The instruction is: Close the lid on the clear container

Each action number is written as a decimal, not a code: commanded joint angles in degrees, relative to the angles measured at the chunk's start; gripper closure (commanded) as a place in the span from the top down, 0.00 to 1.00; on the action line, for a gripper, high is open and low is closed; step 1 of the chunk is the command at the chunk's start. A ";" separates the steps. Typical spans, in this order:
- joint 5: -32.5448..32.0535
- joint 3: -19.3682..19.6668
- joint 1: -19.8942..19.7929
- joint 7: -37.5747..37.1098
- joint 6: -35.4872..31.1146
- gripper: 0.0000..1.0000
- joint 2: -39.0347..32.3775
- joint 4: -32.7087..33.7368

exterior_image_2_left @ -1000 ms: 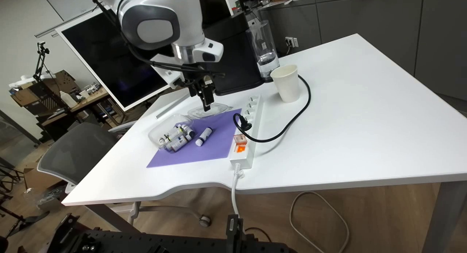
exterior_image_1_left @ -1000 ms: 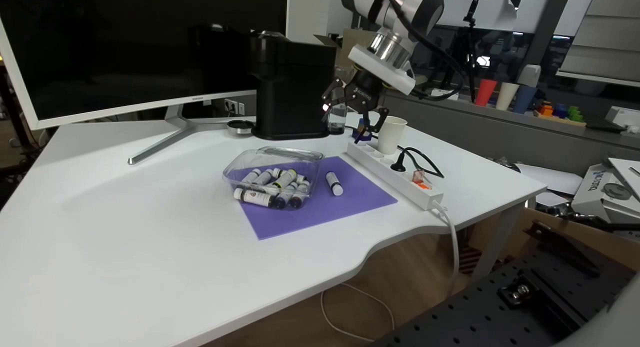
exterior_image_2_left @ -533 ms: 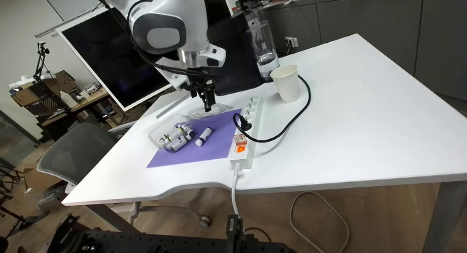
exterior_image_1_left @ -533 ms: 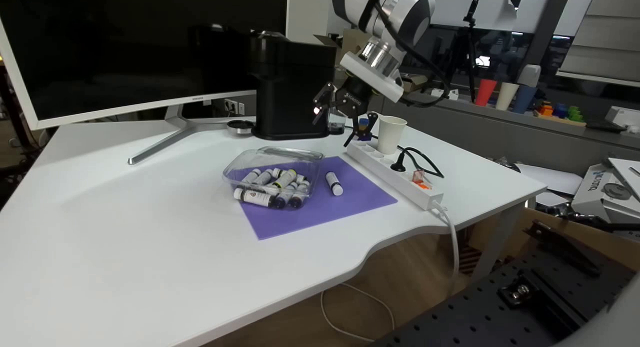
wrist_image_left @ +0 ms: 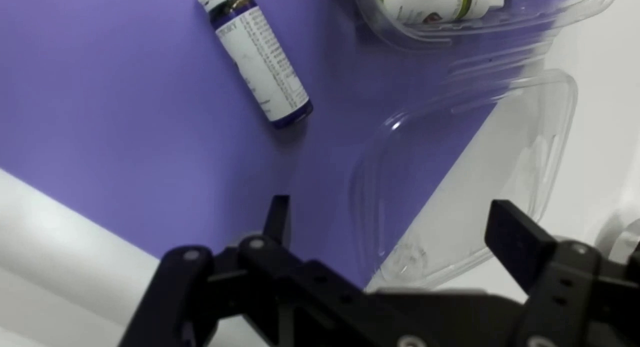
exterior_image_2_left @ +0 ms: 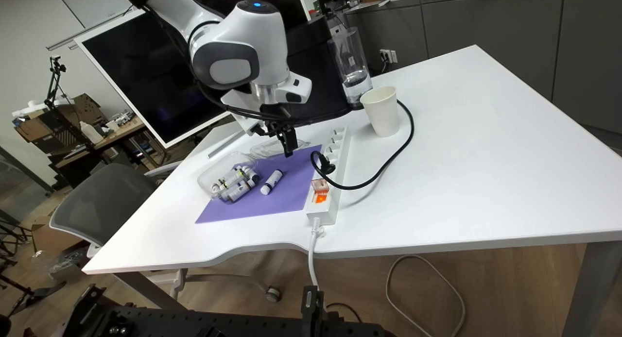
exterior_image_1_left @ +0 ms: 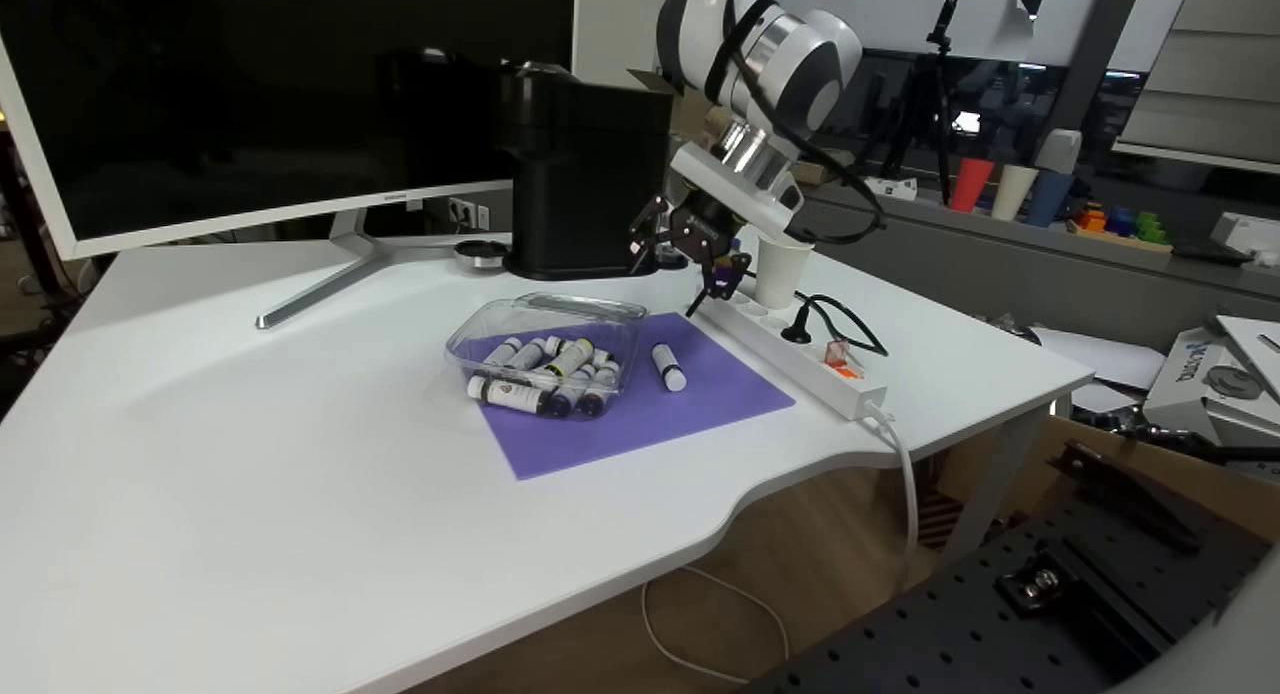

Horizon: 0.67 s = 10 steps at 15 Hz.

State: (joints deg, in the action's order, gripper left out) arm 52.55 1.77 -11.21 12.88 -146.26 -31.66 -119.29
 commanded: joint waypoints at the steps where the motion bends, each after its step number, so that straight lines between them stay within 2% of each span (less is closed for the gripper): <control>1: 2.05 -1.82 -1.06 1.15 -2.44 1.00 -5.07 5.04; 6: 1.47 -3.83 -1.65 1.61 -3.30 1.00 -9.57 9.10; 10: 2.37 -6.76 -4.12 6.20 -1.44 1.00 -11.37 11.37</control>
State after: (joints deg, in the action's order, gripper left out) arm 53.30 -2.57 -12.56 15.38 -149.55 -41.47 -110.77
